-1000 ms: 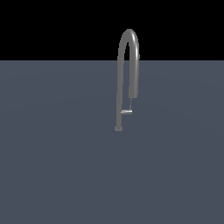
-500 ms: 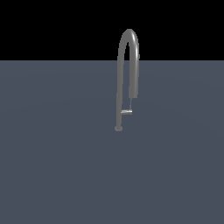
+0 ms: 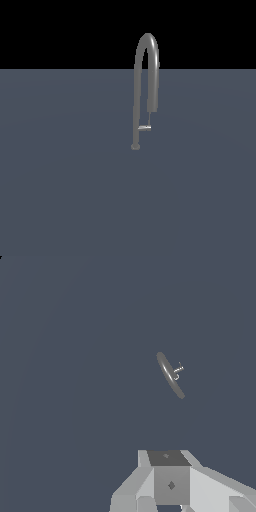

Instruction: Turn on the faucet by rotating a designated handle.

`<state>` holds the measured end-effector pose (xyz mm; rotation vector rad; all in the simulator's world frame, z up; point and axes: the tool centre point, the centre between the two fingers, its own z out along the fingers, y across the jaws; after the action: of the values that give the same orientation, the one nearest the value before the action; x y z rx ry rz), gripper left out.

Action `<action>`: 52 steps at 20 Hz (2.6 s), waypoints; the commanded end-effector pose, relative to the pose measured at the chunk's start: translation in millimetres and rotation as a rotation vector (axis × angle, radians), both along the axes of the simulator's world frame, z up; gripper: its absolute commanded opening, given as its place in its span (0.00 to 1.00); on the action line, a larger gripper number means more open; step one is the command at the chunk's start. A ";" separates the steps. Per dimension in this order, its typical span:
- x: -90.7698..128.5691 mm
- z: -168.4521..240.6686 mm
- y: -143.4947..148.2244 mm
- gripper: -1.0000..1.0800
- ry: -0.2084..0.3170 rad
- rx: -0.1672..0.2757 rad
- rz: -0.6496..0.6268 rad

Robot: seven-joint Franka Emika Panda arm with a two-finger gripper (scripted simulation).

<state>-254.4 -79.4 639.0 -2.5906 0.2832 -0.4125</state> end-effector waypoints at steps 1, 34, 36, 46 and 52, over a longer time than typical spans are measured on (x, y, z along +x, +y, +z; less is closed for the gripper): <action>2.1 8.8 -15.1 0.00 -0.006 0.079 -0.016; 207.0 -160.8 -143.8 0.00 0.651 0.972 -0.183; 224.1 -186.5 -137.4 0.00 0.727 0.998 -0.197; 292.4 -330.0 -75.4 0.00 1.136 1.044 -0.290; 309.5 -401.8 -33.5 0.00 1.330 1.013 -0.346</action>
<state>51.9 -122.8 253.5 -1.4271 1.0094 1.0844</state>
